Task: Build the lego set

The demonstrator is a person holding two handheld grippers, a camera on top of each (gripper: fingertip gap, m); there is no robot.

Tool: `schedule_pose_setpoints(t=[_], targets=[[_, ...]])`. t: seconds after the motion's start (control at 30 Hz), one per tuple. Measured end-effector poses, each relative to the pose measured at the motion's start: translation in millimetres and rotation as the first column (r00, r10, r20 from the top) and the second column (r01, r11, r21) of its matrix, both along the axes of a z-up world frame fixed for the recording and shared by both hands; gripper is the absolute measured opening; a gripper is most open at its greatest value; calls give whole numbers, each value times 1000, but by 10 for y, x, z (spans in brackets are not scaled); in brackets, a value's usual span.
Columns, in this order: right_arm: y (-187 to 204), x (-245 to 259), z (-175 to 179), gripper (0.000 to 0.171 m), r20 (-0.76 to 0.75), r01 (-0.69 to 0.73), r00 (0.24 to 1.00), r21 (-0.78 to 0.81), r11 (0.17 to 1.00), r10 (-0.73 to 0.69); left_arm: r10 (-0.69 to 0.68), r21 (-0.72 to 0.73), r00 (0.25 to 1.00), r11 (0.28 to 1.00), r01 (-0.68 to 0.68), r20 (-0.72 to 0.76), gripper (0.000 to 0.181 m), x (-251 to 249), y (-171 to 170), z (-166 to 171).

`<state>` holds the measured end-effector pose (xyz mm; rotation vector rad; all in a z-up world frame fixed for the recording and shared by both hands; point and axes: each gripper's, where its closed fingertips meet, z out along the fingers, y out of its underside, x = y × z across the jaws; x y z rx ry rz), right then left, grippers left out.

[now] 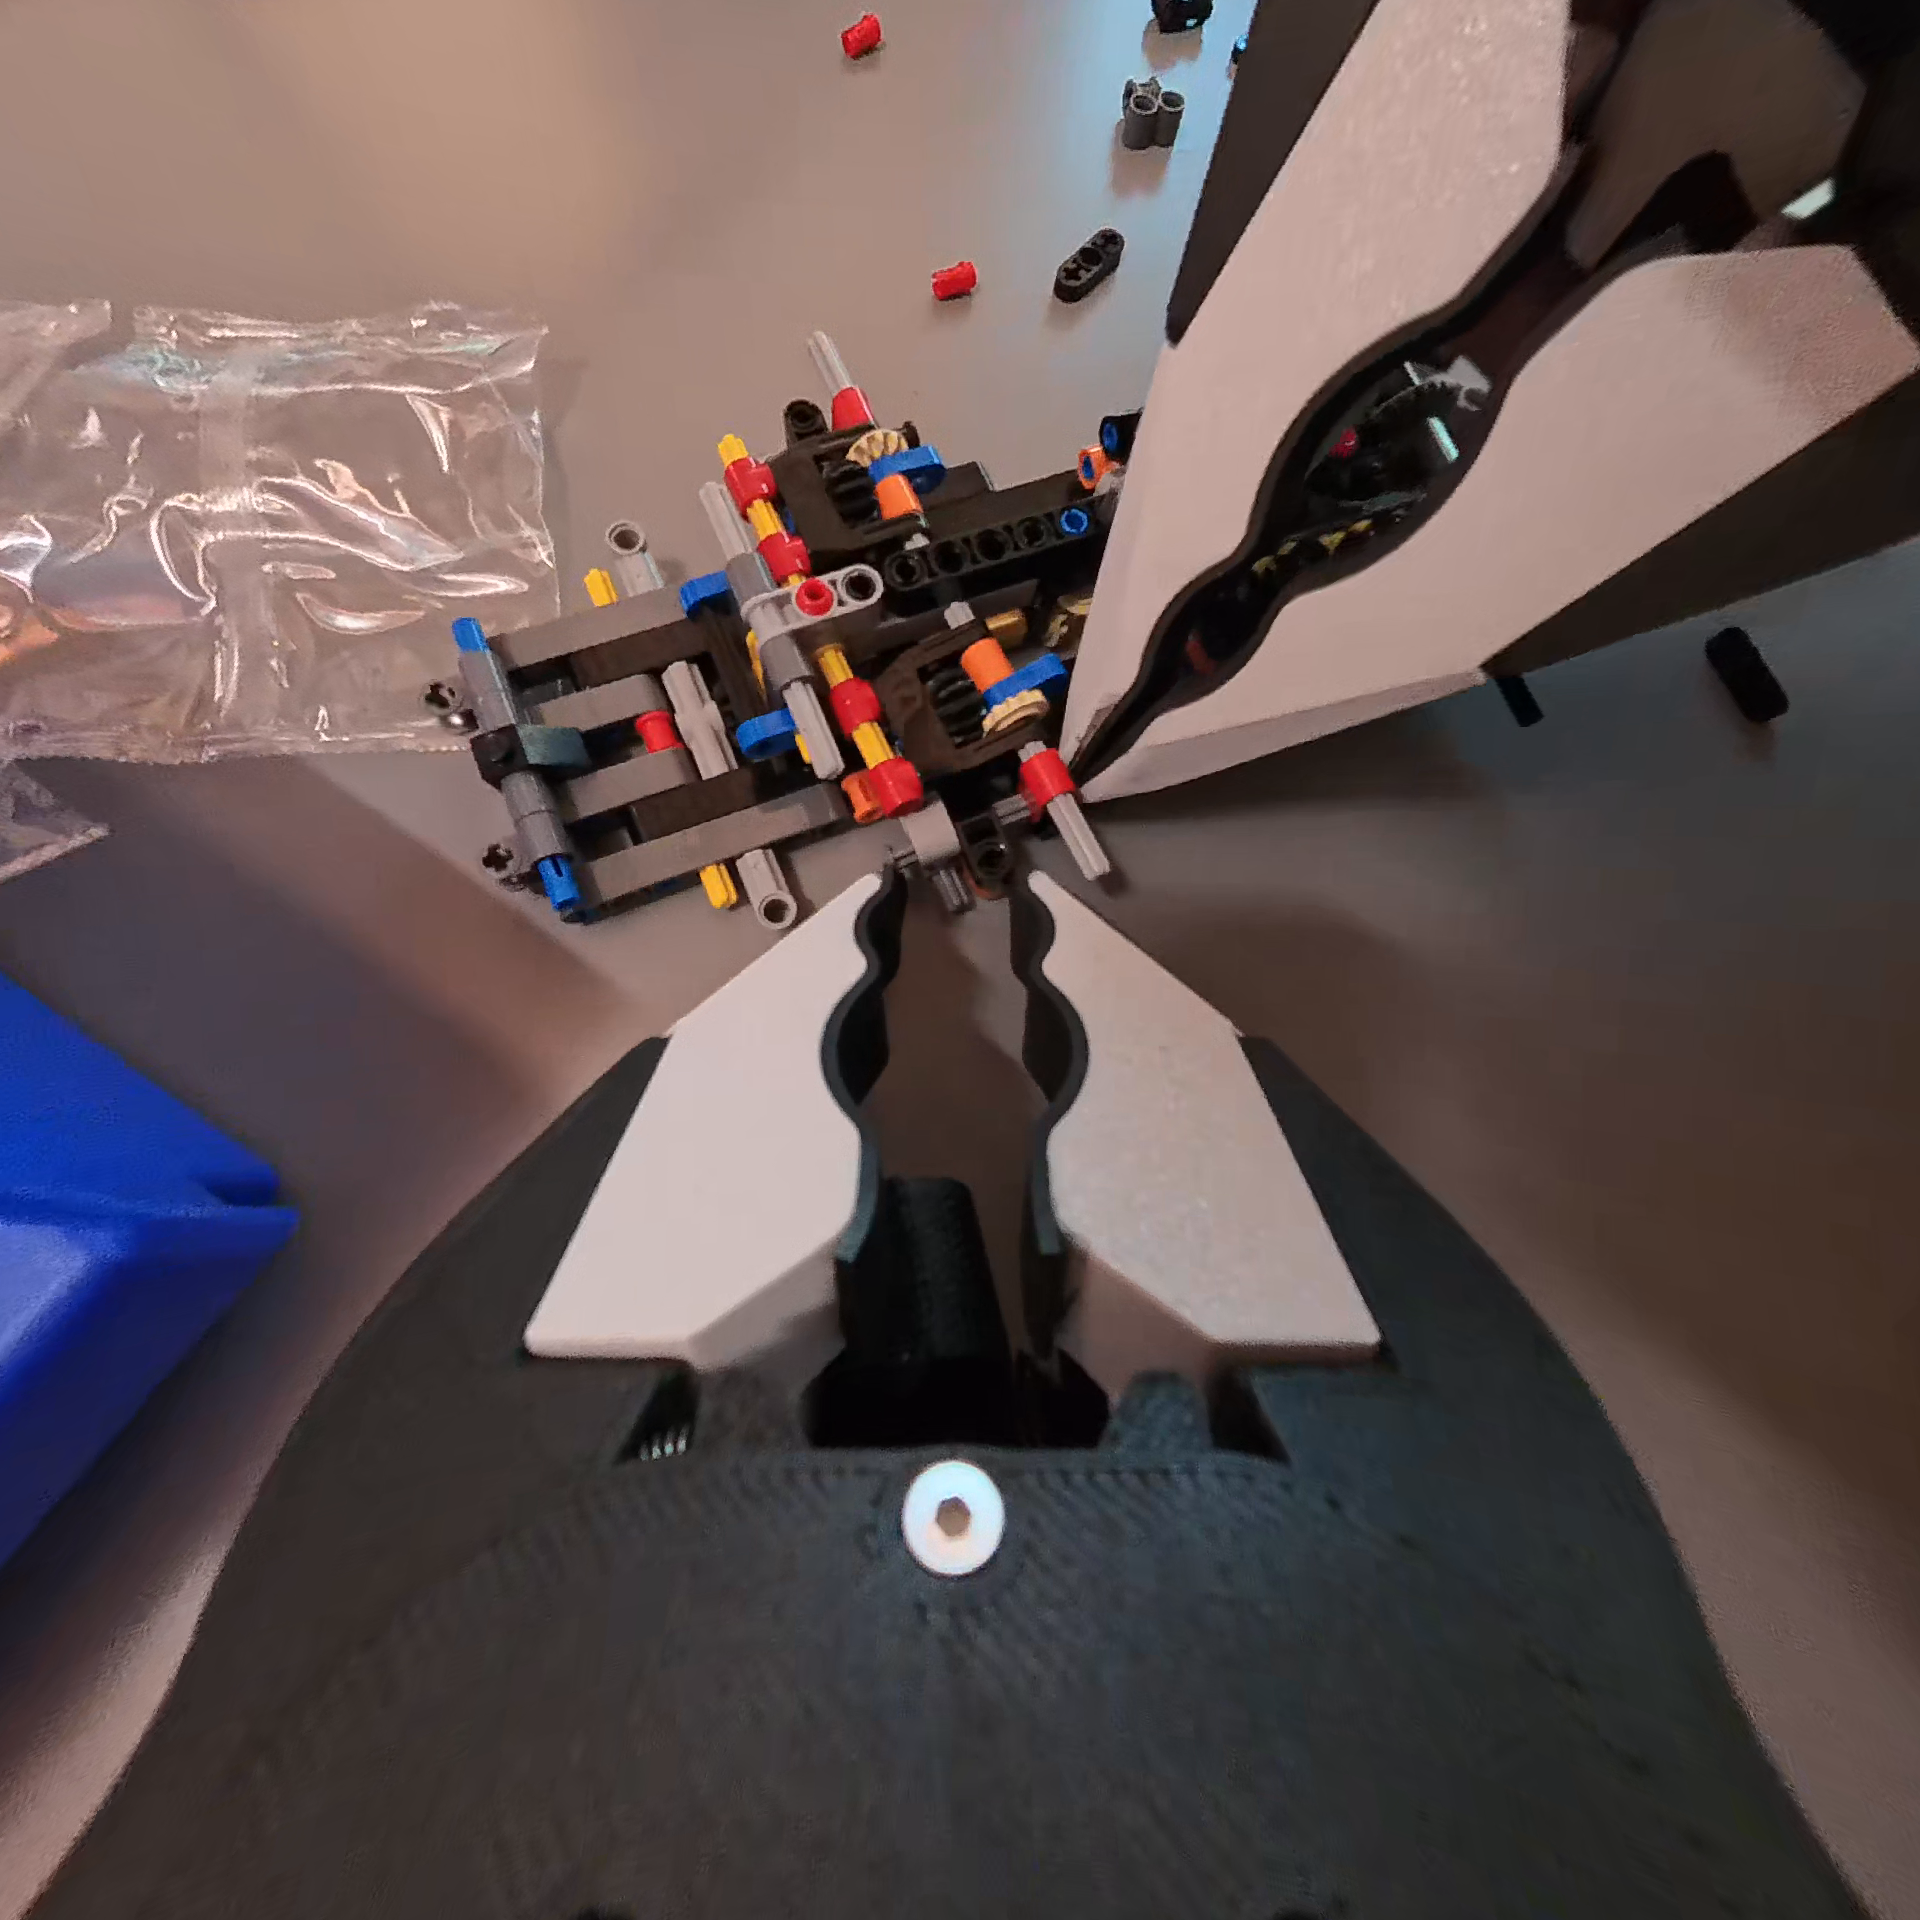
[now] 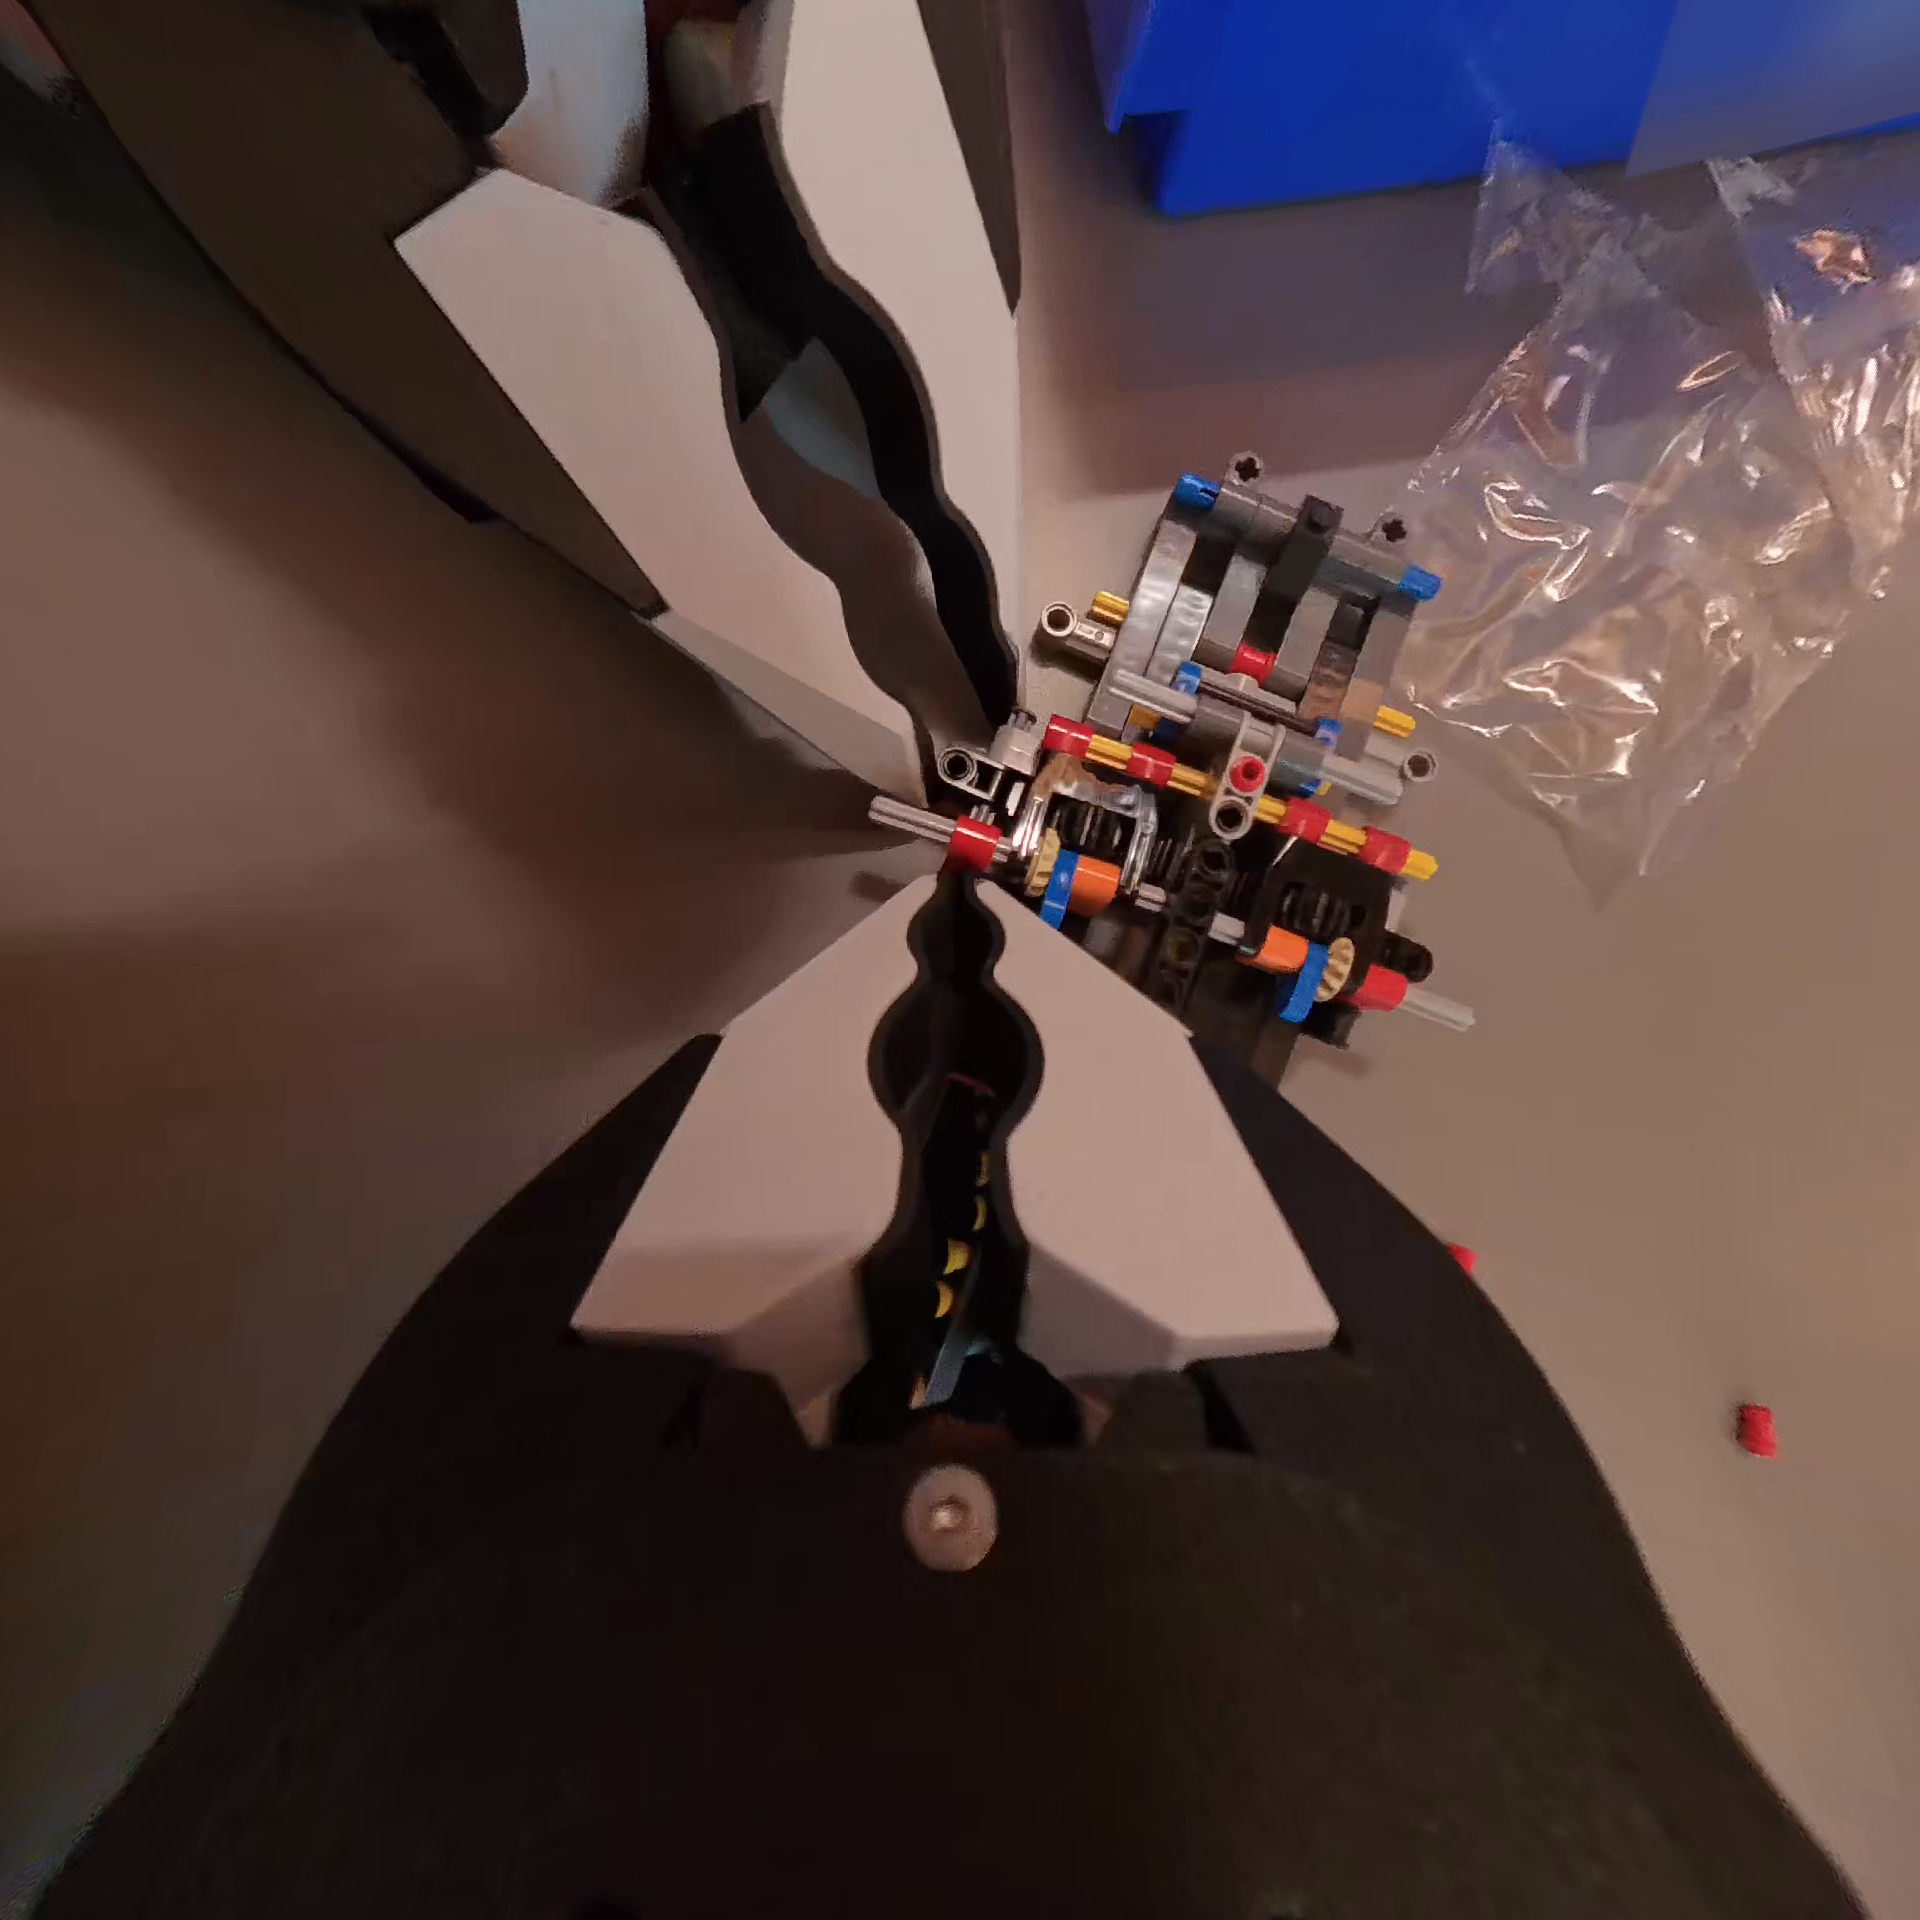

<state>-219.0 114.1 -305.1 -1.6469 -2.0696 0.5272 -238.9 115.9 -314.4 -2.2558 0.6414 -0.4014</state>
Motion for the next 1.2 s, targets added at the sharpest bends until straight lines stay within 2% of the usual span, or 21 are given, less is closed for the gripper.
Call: schedule_pose_setpoints(t=[0.2,0.43,0.47,0.5,0.67,0.83,1.2], targets=[[21,-43,-2,0,20,12,1000,15,1000,-13,-5,19,999,1000,6,-48,12,-17,17,-17],[29,-75,-3,0,5,22,1000,-5,1000,-22,16,38,1000,999,-16,9,18,-68,30,56],[29,-71,-3,0,1,24,1000,-5,1000,-24,30,38,999,999,-30,20,26,-95,38,66],[26,-67,-2,0,-1,22,1000,-2,1000,-22,24,46,999,999,-25,29,26,-102,41,83],[17,-73,94,0,-33,28,999,-13,1000,-29,12,45,999,999,-14,31,19,-119,44,85],[33,-116,45,0,-45,45,998,-2,999,-45,-33,1,999,999,33,11,17,-64,20,11],[47,-133,-14,0,-45,79,996,-31,996,-80,-22,18,999,1000,23,-32,11,-80,103,-8]])
